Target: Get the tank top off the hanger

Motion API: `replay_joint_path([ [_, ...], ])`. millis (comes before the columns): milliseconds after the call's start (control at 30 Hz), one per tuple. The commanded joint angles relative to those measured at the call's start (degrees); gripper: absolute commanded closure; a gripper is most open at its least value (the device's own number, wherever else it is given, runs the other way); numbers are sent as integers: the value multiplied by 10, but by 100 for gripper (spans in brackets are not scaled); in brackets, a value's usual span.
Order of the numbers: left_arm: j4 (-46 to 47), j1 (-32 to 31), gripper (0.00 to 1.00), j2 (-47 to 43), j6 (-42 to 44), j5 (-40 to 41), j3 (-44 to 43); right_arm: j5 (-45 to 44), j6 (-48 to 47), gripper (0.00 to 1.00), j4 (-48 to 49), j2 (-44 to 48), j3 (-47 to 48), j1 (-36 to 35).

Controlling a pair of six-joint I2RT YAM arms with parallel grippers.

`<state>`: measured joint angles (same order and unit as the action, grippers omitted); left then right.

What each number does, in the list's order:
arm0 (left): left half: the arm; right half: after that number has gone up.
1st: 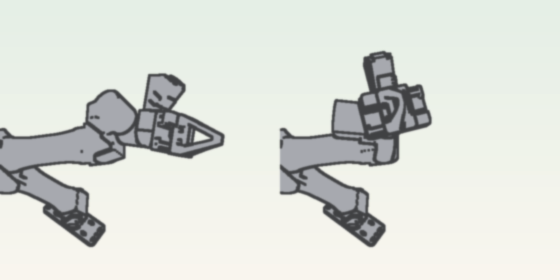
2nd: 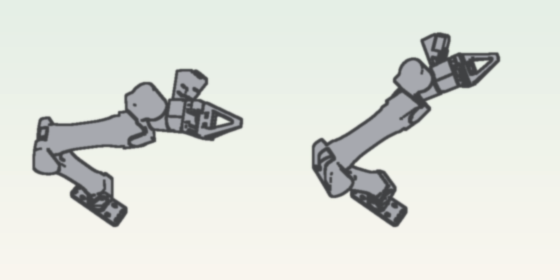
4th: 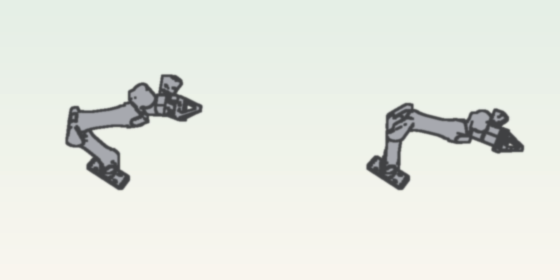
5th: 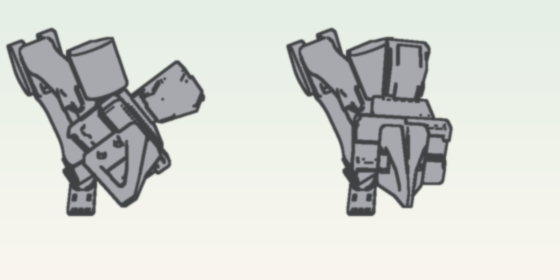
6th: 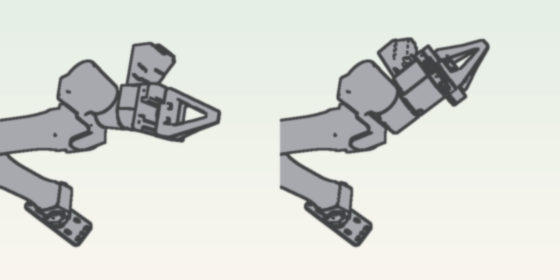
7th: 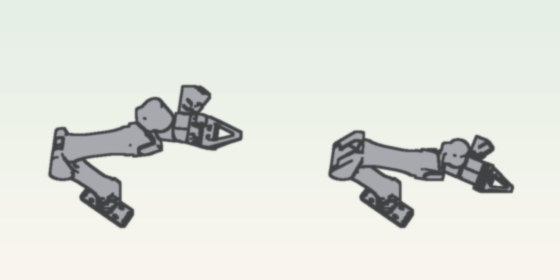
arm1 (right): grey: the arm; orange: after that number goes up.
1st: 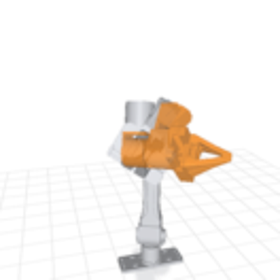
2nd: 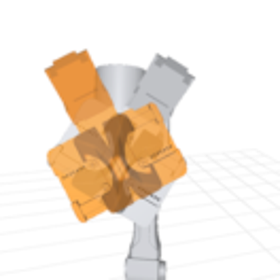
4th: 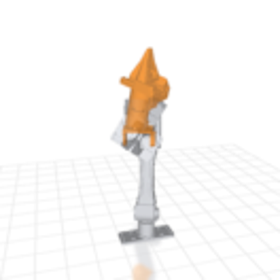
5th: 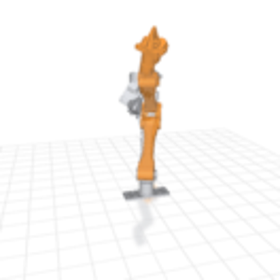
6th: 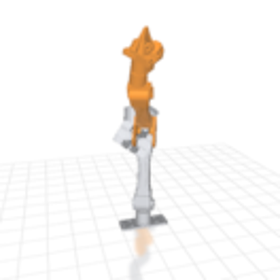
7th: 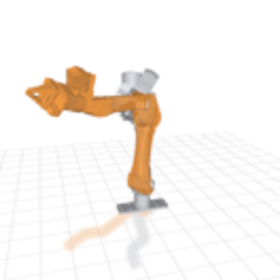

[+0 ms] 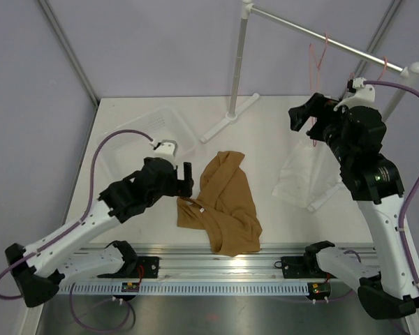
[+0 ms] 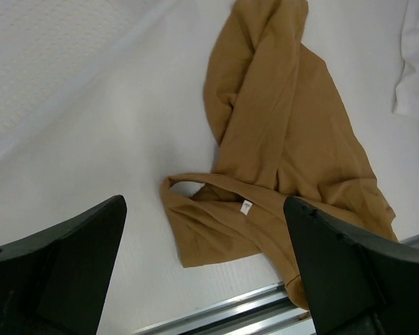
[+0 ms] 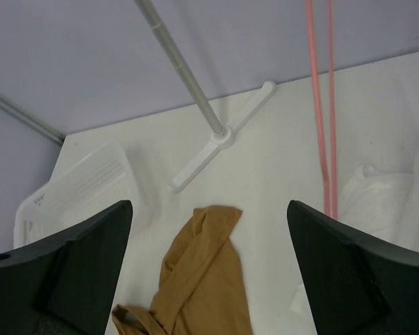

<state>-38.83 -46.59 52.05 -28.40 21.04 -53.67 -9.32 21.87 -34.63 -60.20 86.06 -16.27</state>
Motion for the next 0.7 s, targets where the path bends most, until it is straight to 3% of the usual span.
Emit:
replay_joint_path([
  [0,88,-53,1,69,-11,2,-31,118,-67,1,-24,34,-76,1],
  [133,168,-88,1,182,33,-63,-41,149,-75,1,-8,104,-127,1],
  [367,184,-106,1,355,45,-91,-94,241,-32,0,-18,202,-170,1],
  [667,214,-119,3,465,33,-111,-103,332,-18,1,-31,251,-179,2],
])
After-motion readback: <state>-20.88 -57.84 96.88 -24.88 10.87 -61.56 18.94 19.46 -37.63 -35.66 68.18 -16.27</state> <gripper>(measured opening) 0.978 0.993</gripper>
